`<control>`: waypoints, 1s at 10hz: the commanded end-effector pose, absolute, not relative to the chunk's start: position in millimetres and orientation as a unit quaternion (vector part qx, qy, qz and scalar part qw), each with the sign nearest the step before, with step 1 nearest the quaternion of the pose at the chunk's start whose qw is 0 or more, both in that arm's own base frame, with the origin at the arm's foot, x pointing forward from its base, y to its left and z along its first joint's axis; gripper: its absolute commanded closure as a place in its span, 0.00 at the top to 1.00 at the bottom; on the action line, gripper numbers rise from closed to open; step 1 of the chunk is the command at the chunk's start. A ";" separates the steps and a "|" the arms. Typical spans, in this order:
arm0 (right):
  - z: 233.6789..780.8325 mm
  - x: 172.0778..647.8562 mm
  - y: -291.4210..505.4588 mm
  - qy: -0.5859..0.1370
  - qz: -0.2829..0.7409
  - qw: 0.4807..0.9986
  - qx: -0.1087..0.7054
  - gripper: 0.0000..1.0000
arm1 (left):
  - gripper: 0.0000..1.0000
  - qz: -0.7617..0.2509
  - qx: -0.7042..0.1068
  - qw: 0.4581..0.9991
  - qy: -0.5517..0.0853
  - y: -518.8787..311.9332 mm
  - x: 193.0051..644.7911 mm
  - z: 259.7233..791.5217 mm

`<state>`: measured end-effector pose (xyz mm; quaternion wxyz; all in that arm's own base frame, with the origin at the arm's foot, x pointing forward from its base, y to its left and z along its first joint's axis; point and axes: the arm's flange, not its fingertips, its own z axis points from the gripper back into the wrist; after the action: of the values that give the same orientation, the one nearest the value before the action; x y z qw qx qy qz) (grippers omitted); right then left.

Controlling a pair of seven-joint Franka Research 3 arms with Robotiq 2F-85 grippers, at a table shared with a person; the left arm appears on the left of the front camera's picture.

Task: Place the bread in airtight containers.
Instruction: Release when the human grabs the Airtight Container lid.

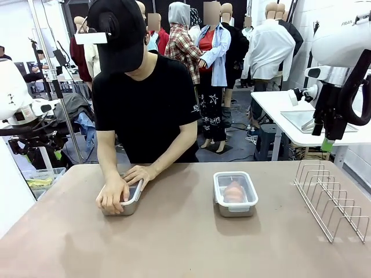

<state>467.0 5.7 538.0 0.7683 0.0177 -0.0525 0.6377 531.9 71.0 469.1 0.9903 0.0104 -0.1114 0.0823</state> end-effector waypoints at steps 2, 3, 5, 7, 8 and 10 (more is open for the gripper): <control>539.9 468.8 6.1 -0.048 0.636 0.770 0.011 1.00 | 0.97 0.086 0.010 0.990 -0.110 72.1 530.6 470.5; 539.9 468.8 6.1 -0.048 0.636 0.770 0.011 1.00 | 0.97 0.086 0.010 0.990 -0.110 72.1 530.6 470.5; 539.9 468.8 6.1 -0.048 0.636 0.770 0.011 1.00 | 0.97 0.086 0.010 0.990 -0.110 72.1 530.6 470.5; 539.9 468.8 6.1 -0.048 0.636 0.770 0.011 1.00 | 0.97 0.086 0.010 0.990 -0.110 72.1 530.6 470.5; 539.9 468.8 6.1 -0.048 0.636 0.770 0.011 1.00 | 0.97 0.086 0.010 0.990 -0.110 72.1 530.6 470.5; 539.9 468.8 6.1 -0.048 0.636 0.770 0.011 1.00 | 0.97 0.086 0.010 0.990 -0.110 72.1 530.6 470.5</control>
<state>467.0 5.7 538.0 0.7683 0.0177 -0.0525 0.6377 531.9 71.0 469.1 0.9903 0.0104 -0.1114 0.0823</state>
